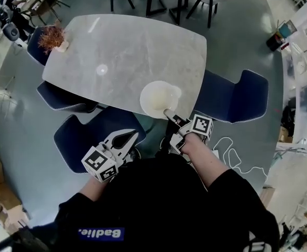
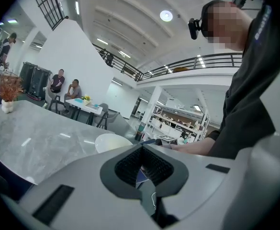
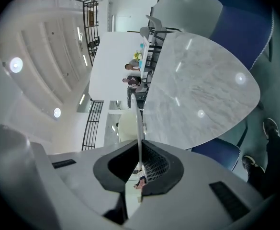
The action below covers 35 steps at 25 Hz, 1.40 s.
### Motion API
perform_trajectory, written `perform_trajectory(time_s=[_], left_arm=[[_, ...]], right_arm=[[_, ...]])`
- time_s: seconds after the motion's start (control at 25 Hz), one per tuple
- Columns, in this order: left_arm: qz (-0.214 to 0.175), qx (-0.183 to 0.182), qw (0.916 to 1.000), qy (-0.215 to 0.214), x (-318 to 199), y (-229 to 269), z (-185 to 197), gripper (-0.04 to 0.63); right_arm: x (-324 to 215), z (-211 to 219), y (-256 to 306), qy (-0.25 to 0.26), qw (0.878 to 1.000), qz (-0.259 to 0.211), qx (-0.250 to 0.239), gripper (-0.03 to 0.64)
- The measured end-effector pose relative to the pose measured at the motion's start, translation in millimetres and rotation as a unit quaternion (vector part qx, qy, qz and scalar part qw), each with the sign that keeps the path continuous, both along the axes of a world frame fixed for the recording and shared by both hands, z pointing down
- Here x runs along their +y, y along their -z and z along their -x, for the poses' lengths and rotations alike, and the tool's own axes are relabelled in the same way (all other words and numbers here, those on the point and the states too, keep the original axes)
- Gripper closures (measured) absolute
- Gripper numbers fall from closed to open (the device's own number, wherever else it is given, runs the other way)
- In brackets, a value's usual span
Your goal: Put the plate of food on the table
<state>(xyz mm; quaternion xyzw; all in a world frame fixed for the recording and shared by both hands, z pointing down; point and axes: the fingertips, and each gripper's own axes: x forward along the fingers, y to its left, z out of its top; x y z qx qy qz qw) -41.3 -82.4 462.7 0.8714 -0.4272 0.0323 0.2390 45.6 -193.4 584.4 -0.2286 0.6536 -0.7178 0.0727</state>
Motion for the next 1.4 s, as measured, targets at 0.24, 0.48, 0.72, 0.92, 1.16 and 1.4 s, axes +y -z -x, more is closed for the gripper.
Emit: perform_trajectory(time_s=[0.24, 0.48, 0.72, 0.92, 1.16, 1.4], left_arm=[[-0.001, 0.004, 0.9998, 0.018, -20, 2, 0, 0.589], [-0.008, 0.007, 0.9994, 0.034, -28, 19, 1, 0.589], [-0.009, 0.009, 0.9990, 0.042, -31, 24, 3, 0.588], [0.000, 0.009, 0.9984, 0.056, -32, 18, 11, 0.588], [0.007, 0.008, 0.9974, 0.071, -35, 12, 20, 0.588], [0.013, 0.004, 0.9964, 0.084, -35, 11, 33, 0.588]], right_arm=[[-36, 24, -21, 0.009, 1.000, 0.007, -0.010, 0.598], [-67, 44, -39, 0.014, 1.000, 0.010, -0.005, 0.598], [-104, 67, -68, -0.003, 1.000, 0.019, 0.007, 0.598], [-128, 88, -93, 0.000, 0.999, 0.027, 0.024, 0.598], [-152, 108, -121, -0.003, 0.998, 0.039, 0.040, 0.597], [-168, 131, -146, -0.015, 0.997, 0.062, 0.047, 0.597]])
